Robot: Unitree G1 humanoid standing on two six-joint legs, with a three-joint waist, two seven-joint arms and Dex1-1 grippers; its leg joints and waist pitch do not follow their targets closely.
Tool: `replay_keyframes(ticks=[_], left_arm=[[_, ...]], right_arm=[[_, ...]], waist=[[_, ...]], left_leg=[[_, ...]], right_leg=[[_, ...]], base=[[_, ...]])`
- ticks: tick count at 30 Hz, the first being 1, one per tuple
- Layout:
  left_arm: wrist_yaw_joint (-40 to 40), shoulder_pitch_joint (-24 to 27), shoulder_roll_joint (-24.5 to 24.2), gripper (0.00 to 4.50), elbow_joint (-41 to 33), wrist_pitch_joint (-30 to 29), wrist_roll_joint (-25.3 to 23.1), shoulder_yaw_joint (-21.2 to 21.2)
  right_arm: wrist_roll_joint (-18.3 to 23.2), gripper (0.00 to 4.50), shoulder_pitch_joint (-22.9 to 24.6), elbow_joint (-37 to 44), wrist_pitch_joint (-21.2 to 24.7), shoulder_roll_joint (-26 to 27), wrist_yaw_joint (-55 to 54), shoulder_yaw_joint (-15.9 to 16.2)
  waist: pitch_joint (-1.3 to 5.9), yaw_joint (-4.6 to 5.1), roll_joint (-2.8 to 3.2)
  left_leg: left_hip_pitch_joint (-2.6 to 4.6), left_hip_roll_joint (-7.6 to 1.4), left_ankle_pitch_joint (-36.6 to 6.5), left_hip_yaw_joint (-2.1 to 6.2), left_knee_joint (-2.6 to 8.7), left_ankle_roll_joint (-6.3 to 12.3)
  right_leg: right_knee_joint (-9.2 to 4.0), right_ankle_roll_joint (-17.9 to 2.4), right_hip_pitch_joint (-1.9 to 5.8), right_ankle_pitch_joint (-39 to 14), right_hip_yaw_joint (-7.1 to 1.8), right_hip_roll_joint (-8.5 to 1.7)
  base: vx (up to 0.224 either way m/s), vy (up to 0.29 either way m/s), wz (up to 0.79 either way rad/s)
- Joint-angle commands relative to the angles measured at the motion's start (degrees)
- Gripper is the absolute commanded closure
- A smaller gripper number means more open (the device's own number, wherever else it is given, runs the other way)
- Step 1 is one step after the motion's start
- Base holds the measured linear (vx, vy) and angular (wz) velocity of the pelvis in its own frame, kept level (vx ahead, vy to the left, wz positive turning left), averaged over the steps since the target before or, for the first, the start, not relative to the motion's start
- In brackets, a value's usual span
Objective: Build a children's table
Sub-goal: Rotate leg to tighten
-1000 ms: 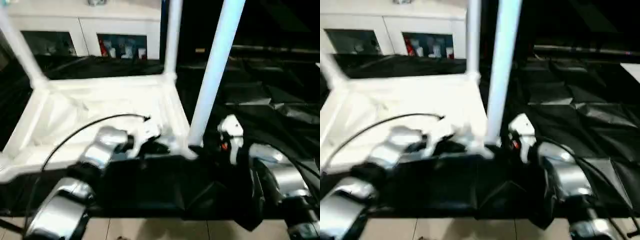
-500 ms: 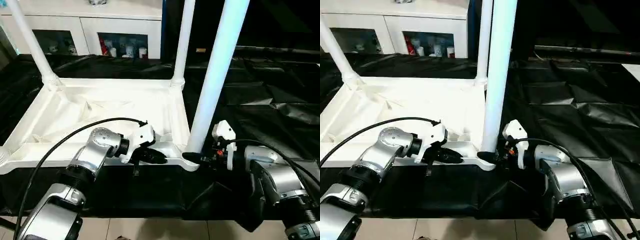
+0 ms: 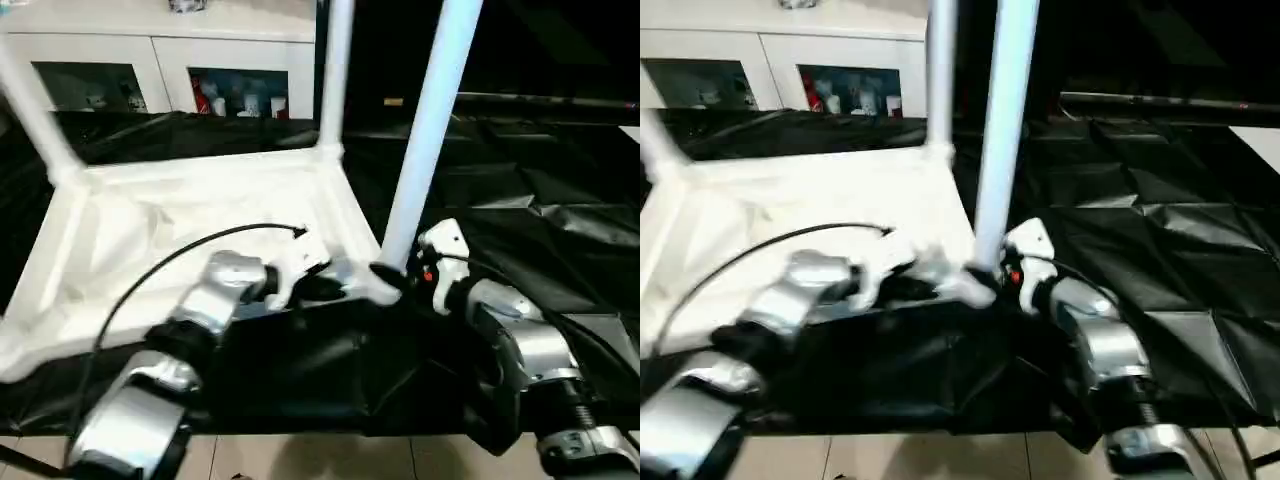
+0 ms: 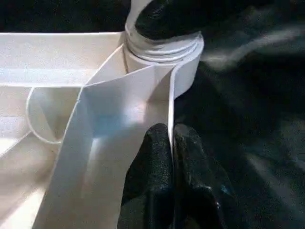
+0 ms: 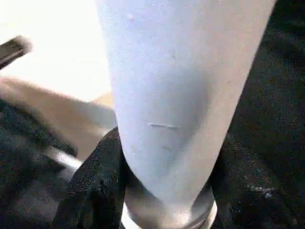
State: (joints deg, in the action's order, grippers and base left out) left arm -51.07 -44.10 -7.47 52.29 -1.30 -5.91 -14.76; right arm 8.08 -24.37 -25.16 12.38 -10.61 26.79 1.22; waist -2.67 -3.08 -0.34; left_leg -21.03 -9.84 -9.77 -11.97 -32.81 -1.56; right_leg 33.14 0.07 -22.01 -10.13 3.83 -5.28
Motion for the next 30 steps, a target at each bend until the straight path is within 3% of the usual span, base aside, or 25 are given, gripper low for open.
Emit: replay_keyframes(ticks=[1,3,5,9,12,15,16,19,21,23,24,25,26,27,28,30], left_arm=[[7.96,-1.08,3.79,4.50,4.05,0.10,0.73,1.74],[8.63,-1.73,4.66,4.50,5.12,1.07,0.42,1.51],[8.84,-2.29,5.02,4.50,6.26,2.29,-0.23,1.10],[8.48,-2.85,4.64,4.50,8.14,4.31,-1.13,0.73],[8.10,-3.01,4.27,4.50,9.23,5.85,-1.42,0.75],[7.98,-2.90,4.09,4.50,9.34,7.55,-1.06,1.11],[8.83,-2.81,4.12,4.50,9.32,8.37,-1.03,1.33],[9.03,-2.63,4.36,4.50,9.08,10.38,0.69,3.28],[7.70,-2.44,4.14,4.05,8.60,10.46,1.55,4.05],[3.79,-1.68,3.45,3.85,6.61,9.10,3.64,5.13],[3.79,-1.68,3.45,3.85,6.61,9.10,3.64,5.13],[0.97,-0.24,2.42,3.67,3.36,7.76,5.26,5.61],[0.47,0.15,2.15,3.67,2.50,7.49,5.60,5.71],[0.12,0.43,1.96,3.59,1.88,7.30,5.85,5.79],[-2.78,2.54,0.38,3.47,-2.76,5.38,7.45,5.94],[-5.93,4.94,-1.53,3.37,-8.00,2.13,8.87,5.78]], right_arm=[[-1.05,2.49,1.53,-1.64,2.27,3.41,-8.48,-1.00],[-1.80,2.49,1.69,-1.55,1.89,4.66,-10.61,-1.01],[-2.80,2.49,1.79,-1.47,1.23,5.50,-12.01,-0.51],[-2.26,2.49,2.39,-0.30,-0.60,6.30,-11.81,-0.89],[-1.05,1.80,2.58,0.75,-1.16,6.58,-11.42,-2.11],[-1.30,1.63,2.34,1.09,-2.31,5.95,-11.41,-2.20],[-1.58,1.45,2.20,1.05,-2.43,5.51,-11.17,-2.03],[-1.80,1.45,2.25,1.96,-2.15,3.64,-9.06,-1.49],[-1.15,1.42,2.85,3.64,-1.73,2.22,-6.96,-1.78],[0.90,1.42,4.59,8.10,0.77,-0.88,-1.11,-1.92],[0.90,1.42,4.59,8.10,0.77,-0.88,-1.11,-1.92],[2.25,1.42,6.87,12.39,2.11,-4.89,4.70,-0.68],[2.56,1.42,7.42,13.37,2.41,-5.88,6.04,-0.39],[2.78,1.42,7.81,14.07,2.63,-6.59,7.00,-0.18],[3.91,1.42,9.73,17.30,3.18,-10.64,12.16,0.59],[5.65,1.42,11.21,19.85,4.49,-13.87,16.70,0.99]], waist=[[3.22,0.02,-0.14],[3.33,-0.16,-0.57],[3.30,-0.16,-0.05],[3.20,-0.22,-0.12],[3.25,-0.24,-0.18],[3.12,-0.13,-0.19],[3.08,-0.02,-0.88],[2.96,-0.12,-0.67],[3.00,-0.21,-0.75],[3.29,-0.73,-0.50],[3.29,-0.73,-0.50],[3.59,-0.82,-0.65],[3.69,-0.98,-0.75],[3.81,-0.90,-0.82],[4.01,-0.84,-0.92],[4.26,-1.13,-0.84]], left_leg=[[1.33,-3.48,-16.33,2.04,3.96,-0.07],[1.22,-3.48,-16.02,2.04,4.03,0.06],[1.16,-3.34,-16.26,1.99,4.00,0.39],[1.15,-3.42,-17.87,2.14,4.13,0.55],[1.16,-3.49,-17.93,2.12,4.18,0.65],[1.03,-3.53,-18.37,2.18,4.31,0.75],[0.97,-3.51,-18.54,2.13,4.29,0.88],[0.92,-3.44,-18.22,2.17,4.17,1.34],[0.95,-3.45,-17.71,2.08,4.08,1.66],[0.85,-3.76,-15.70,2.07,4.06,2.52],[0.85,-3.76,-15.70,2.07,4.06,2.52],[0.76,-3.88,-12.83,2.05,3.89,3.38],[0.57,-4.05,-11.23,2.07,3.68,4.05],[0.34,-3.81,-8.48,1.88,3.29,5.59],[0.05,-3.64,-6.11,1.82,2.97,7.10],[-0.19,-3.75,-3.23,1.71,2.41,9.33]], right_leg=[[-4.47,-10.98,0.98,-19.59,-2.78,-4.03],[-4.40,-10.95,1.33,-18.20,-2.68,-3.94],[-4.49,-10.88,1.36,-17.34,-2.72,-3.91],[-4.87,-9.64,1.35,-20.72,-2.66,-4.03],[-4.70,-9.97,1.36,-19.38,-2.72,-3.99],[-4.75,-9.96,1.40,-19.87,-2.64,-4.05],[-4.83,-9.81,1.44,-20.55,-2.58,-4.00],[-5.10,-9.08,1.37,-23.46,-2.64,-4.25],[-5.09,-9.00,1.33,-23.30,-2.65,-4.19],[-4.45,-10.45,1.80,-18.12,-2.70,-4.17],[-4.45,-10.45,1.80,-18.12,-2.70,-4.17],[-3.56,-12.13,2.12,-10.70,-2.58,-3.94],[-3.16,-12.81,2.30,-7.67,-2.67,-4.08],[-2.52,-14.15,2.34,-2.64,-2.62,-3.99],[-1.98,-15.29,2.60,1.09,-2.56,-4.10],[-1.36,-16.63,2.70,6.16,-2.58,-4.18]], base=[[0.000,0.000,0.00],[0.000,0.000,0.00],[0.000,0.000,0.00],[0.000,0.000,0.00],[0.000,0.000,0.00],[0.000,0.000,0.00],[0.000,0.000,0.00],[0.000,0.000,0.00],[0.000,0.000,0.00],[0.000,0.000,0.00],[0.000,0.000,0.00],[0.000,0.000,0.00],[0.000,0.000,0.00],[0.000,0.000,0.00],[0.000,0.000,0.00],[0.000,0.000,0.00]])
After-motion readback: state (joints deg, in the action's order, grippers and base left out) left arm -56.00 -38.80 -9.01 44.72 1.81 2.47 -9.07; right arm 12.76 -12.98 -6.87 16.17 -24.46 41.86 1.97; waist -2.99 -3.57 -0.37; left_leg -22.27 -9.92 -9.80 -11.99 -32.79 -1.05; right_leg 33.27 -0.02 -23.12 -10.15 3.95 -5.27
